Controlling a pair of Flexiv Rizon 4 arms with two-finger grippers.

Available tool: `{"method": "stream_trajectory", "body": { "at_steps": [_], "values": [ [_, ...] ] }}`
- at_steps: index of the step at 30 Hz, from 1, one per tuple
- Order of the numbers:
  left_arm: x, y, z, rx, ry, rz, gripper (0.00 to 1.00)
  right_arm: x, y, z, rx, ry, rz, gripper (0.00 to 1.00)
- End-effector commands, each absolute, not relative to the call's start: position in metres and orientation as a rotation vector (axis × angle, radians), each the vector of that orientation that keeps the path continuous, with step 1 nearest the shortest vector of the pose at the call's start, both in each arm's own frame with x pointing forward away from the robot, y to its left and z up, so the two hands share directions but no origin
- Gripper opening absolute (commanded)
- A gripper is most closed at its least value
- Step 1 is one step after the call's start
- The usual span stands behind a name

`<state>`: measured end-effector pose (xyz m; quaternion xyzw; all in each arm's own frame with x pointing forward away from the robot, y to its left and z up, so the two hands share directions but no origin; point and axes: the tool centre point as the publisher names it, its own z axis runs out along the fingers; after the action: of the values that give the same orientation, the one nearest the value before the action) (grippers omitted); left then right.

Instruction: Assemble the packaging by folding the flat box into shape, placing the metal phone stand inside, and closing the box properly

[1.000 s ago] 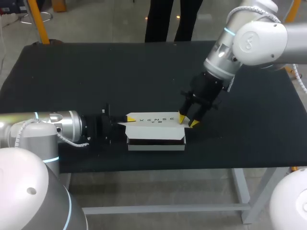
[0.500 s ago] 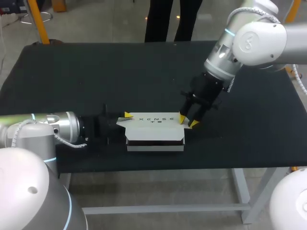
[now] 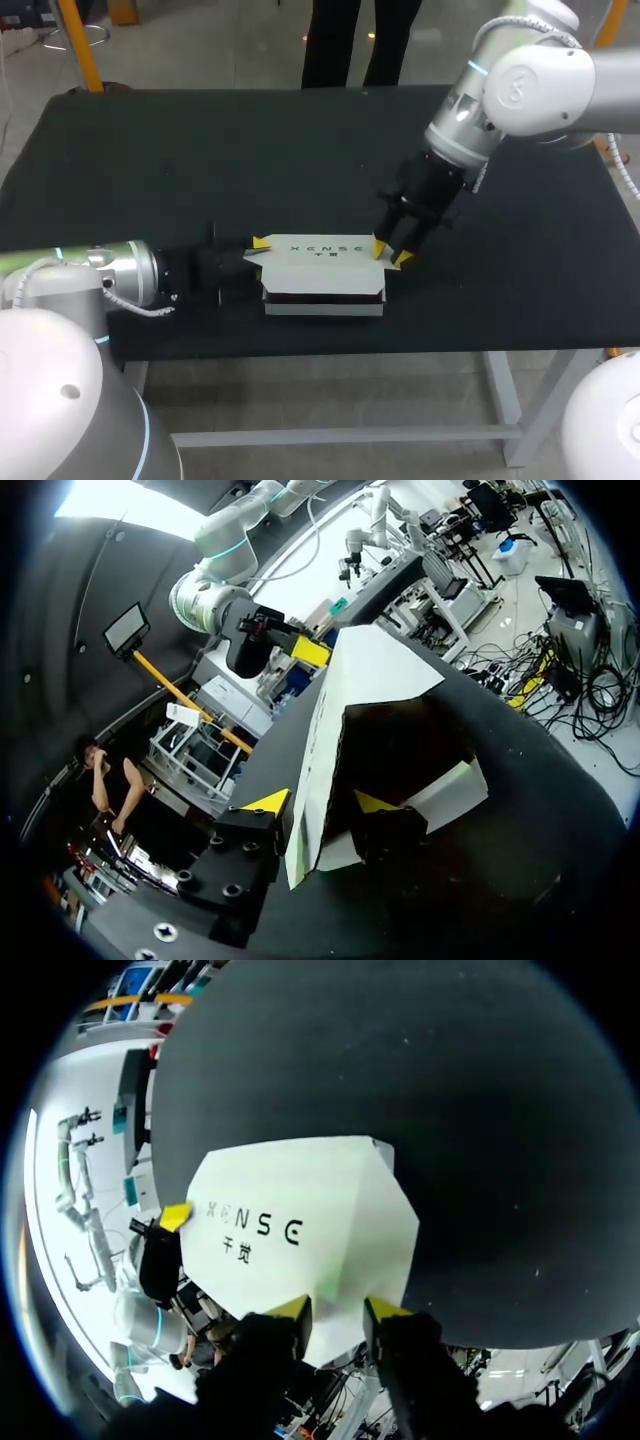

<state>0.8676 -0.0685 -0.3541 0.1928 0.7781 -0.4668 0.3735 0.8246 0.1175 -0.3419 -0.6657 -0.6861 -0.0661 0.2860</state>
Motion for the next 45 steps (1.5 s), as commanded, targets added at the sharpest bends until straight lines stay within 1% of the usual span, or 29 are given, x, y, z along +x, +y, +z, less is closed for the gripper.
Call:
{"method": "stream_trajectory", "body": {
  "at_steps": [1, 4, 7, 9, 10, 11, 12, 13, 14, 15, 16, 18, 19, 28, 31, 33, 45],
  "values": [
    [0.852, -0.055, -0.345, 0.469, 1.987, -1.183, 0.43, 0.826, 0.117, -0.341, -1.773, -1.834, -0.179, 0.39],
    [0.847, -0.044, -0.337, 0.455, 2.005, -1.18, 0.44, 0.827, 0.117, -0.342, -1.769, -1.835, -0.185, 0.4],
    [0.842, -0.034, -0.33, 0.443, 2.042, -1.171, 0.48, 0.827, 0.118, -0.342, -1.764, -1.835, -0.19, 0.39],
    [0.838, -0.026, -0.324, 0.431, 2.077, -1.203, 0.6, 0.827, 0.118, -0.342, -1.761, -1.835, -0.193, 0.4],
    [0.837, -0.022, -0.321, 0.415, 2.085, -1.21, 0.68, 0.827, 0.117, -0.342, -1.76, -1.835, -0.195, 0.4],
    [0.836, -0.019, -0.318, 0.387, 2.098, -1.229, 0.69, 0.827, 0.117, -0.342, -1.759, -1.835, -0.197, 0.4],
    [0.836, -0.015, -0.313, 0.373, 2.132, -1.253, 0.66, 0.827, 0.117, -0.343, -1.758, -1.835, -0.199, 0.4],
    [0.835, -0.011, -0.309, 0.358, 2.169, -1.263, 0.67, 0.827, 0.117, -0.343, -1.757, -1.835, -0.201, 0.4],
    [0.836, -0.007, -0.305, 0.316, 2.186, -1.276, 0.7, 0.827, 0.116, -0.343, -1.756, -1.835, -0.202, 0.4],
    [0.837, -0.004, -0.301, 0.293, 2.234, -1.299, 0.69, 0.827, 0.116, -0.343, -1.756, -1.835, -0.203, 0.4],
    [0.837, -0.002, -0.299, 0.299, 2.282, -1.298, 0.71, 0.827, 0.116, -0.343, -1.755, -1.834, -0.205, 0.4],
    [0.839, 0.001, -0.294, 0.242, 2.412, -1.308, 0.96, 0.828, 0.115, -0.343, -1.754, -1.834, -0.209, 0.39],
    [0.84, 0.002, -0.293, 0.233, 2.456, -1.277, 1.0, 0.827, 0.115, -0.343, -1.754, -1.834, -0.211, 0.39],
    [0.854, 0.001, -0.294, -0.068, 2.967, -1.229, 1.0, 0.827, 0.113, -0.344, -1.75, -1.83, -0.226, 0.4],
    [0.861, 0.001, -0.299, -0.2, 3.072, -1.155, 1.0, 0.827, 0.112, -0.345, -1.749, -1.829, -0.231, 0.4],
    [0.866, 0.001, -0.303, -0.355, 3.077, -0.932, 1.0, 0.826, 0.112, -0.345, -1.75, -1.829, -0.233, 0.4],
    [0.866, 0.001, -0.303, -0.355, 3.077, -0.932, 1.0, 0.827, 0.11, -0.348, -1.75, -1.825, -0.242, 0.4]
  ]
}}
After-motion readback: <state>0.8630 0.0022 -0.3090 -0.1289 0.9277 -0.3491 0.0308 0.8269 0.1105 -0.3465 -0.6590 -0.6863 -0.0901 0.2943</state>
